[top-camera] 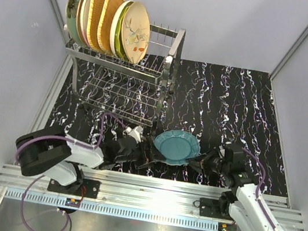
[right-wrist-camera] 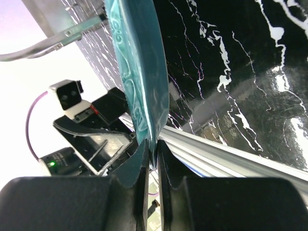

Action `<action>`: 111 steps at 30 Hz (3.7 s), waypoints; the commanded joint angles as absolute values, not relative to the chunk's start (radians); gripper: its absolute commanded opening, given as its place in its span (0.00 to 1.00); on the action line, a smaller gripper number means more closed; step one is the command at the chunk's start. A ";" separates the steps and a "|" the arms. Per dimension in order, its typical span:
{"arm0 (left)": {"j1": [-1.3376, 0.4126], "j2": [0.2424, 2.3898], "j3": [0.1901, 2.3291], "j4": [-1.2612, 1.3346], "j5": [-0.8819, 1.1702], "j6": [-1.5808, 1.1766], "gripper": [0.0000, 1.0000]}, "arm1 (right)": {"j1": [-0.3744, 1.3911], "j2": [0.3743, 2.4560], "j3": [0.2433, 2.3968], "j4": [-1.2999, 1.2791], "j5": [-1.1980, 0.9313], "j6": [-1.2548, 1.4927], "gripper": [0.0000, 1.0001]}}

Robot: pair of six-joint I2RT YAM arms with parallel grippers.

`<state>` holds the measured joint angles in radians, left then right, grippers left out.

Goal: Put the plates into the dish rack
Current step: Grab a plate with the right arm, then pass the plate from the right arm to the left, then insert the plate into the dish rack

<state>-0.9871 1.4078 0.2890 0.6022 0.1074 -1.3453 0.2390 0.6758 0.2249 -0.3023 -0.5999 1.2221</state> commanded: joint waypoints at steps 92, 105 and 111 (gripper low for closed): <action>-1.075 0.703 0.612 -0.336 -0.276 -0.782 0.00 | 0.304 0.995 0.614 -0.420 -0.374 0.891 0.74; -1.075 0.673 0.845 -0.428 -0.253 -0.553 0.00 | 0.304 1.048 0.519 -0.299 -0.448 0.928 0.72; -1.075 0.814 1.154 -0.644 -0.343 -0.463 0.00 | 0.304 1.003 0.410 -0.152 -0.534 0.985 0.70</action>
